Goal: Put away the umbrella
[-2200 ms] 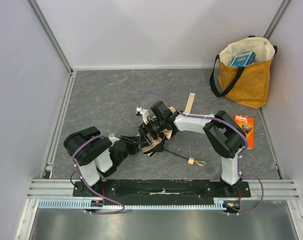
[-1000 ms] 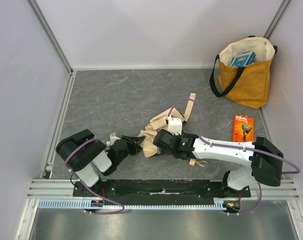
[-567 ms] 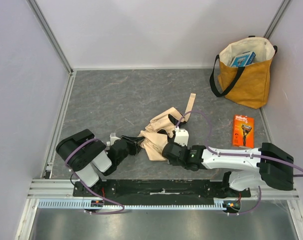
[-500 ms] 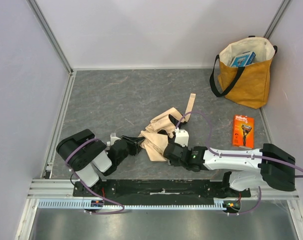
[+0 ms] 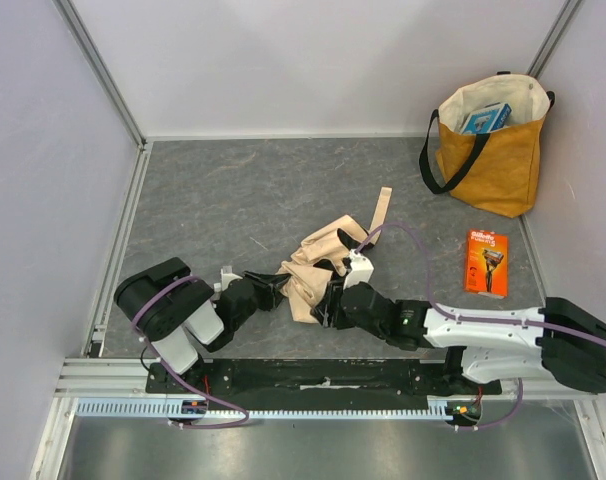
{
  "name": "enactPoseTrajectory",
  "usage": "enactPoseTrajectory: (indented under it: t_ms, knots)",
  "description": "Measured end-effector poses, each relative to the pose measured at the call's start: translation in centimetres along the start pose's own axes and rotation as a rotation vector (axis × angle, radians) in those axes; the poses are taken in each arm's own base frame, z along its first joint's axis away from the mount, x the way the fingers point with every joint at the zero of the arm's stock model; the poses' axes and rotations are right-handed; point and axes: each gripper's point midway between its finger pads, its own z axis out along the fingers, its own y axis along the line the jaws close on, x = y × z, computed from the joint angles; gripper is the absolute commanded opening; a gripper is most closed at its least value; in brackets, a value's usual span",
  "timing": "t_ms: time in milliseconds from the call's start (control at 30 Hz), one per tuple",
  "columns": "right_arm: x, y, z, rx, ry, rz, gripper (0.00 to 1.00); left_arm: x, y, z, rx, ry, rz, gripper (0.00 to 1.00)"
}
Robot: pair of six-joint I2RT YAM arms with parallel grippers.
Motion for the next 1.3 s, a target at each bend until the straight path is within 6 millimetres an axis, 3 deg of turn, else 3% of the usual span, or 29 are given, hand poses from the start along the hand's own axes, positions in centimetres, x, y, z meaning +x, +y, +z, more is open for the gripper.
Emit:
enactPoseTrajectory:
  t_ms: [33,133,267,300,500,600,700,800,900,1000,1167,1300]
  knots:
    - [0.1,0.1,0.3,0.0,0.004,0.004,0.45,0.0,0.0,0.0,0.0,0.0,0.0,0.02]
    - [0.3,0.4,1.3,-0.009,0.012,0.055,0.12,0.0,0.0,0.0,0.002,0.002,-0.001,0.02]
    - [-0.3,1.9,2.1,-0.084,-0.009,0.018,0.06,0.0,0.0,0.0,0.003,0.003,-0.001,0.02]
    - [-0.8,2.8,2.1,-0.138,-0.032,-0.015,0.0,0.0,0.0,0.0,0.002,0.003,-0.001,0.02]
    - [-2.0,5.2,1.4,-0.374,-0.191,-0.263,0.0,0.1,0.0,0.1,0.006,0.006,-0.002,0.02]
    - [-2.7,5.5,1.7,-0.394,-0.243,-0.373,0.09,0.1,0.0,0.0,0.006,0.006,-0.002,0.02]
    - [-3.1,4.6,1.8,-0.362,-0.275,-0.464,0.14,0.1,0.0,0.0,0.007,0.007,-0.002,0.02]
    - [-3.0,1.7,1.9,-0.25,-0.273,-0.522,0.25,0.1,0.0,0.0,0.005,0.007,-0.002,0.02]
    - [-2.4,-1.6,1.9,-0.116,-0.217,-0.543,0.45,0.1,0.0,0.0,0.005,0.008,-0.002,0.02]
    - [-1.7,-4.0,1.5,-0.02,-0.167,-0.511,0.58,0.1,0.0,0.0,0.006,0.008,-0.002,0.02]
    - [-1.2,-6.7,0.6,0.104,-0.128,-0.439,0.6,0.1,0.0,0.0,0.005,0.008,-0.002,0.02]
    - [-1.7,-7.7,0.5,0.187,-0.093,-0.415,0.57,0.1,0.0,0.0,0.006,0.009,-0.003,0.02]
